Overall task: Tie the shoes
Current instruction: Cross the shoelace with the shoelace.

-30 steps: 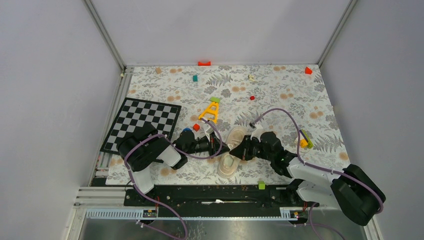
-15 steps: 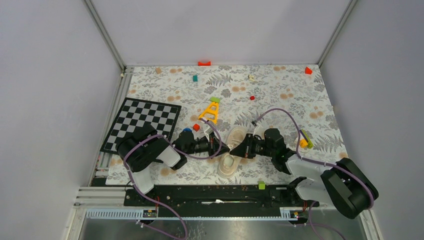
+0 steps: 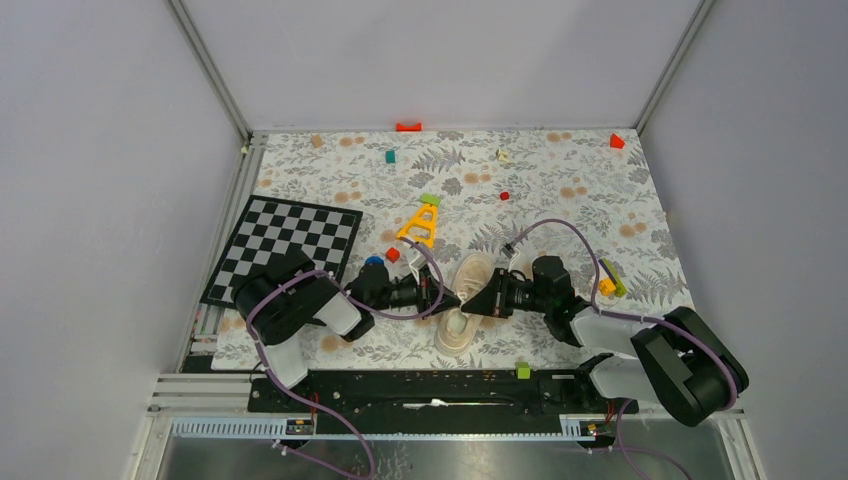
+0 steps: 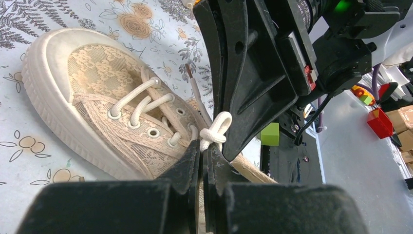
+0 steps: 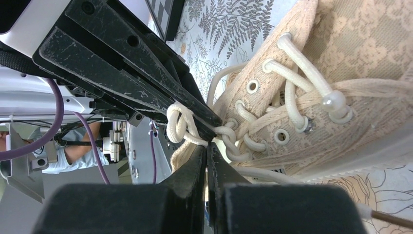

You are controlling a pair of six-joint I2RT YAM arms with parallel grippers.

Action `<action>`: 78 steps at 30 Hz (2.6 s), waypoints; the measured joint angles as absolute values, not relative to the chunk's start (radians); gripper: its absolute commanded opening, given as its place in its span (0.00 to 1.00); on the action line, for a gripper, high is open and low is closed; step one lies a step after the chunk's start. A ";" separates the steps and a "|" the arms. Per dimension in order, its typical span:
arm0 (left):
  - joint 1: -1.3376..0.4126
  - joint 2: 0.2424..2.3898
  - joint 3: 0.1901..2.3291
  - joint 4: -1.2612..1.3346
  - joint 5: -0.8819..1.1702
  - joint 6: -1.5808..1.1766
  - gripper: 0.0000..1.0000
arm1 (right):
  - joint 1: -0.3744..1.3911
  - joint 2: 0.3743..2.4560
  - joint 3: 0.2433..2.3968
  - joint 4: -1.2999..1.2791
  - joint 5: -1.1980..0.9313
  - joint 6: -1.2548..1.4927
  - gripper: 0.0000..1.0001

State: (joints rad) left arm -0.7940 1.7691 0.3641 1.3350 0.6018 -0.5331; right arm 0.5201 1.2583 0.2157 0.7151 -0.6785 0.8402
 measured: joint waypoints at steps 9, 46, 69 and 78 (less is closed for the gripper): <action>-0.814 1.769 0.364 1.333 0.575 -0.543 0.00 | 0.500 1.230 0.215 0.655 -0.693 0.818 0.18; -0.838 1.769 0.393 1.259 0.538 -0.550 0.00 | 0.494 1.009 0.216 0.400 -0.624 0.700 0.62; -0.839 1.769 0.411 1.206 0.522 -0.547 0.00 | 0.675 0.936 0.297 0.325 -0.524 0.623 0.61; -0.839 1.769 0.411 1.206 0.521 -0.547 0.00 | 0.684 0.952 0.313 0.322 -0.462 0.596 0.61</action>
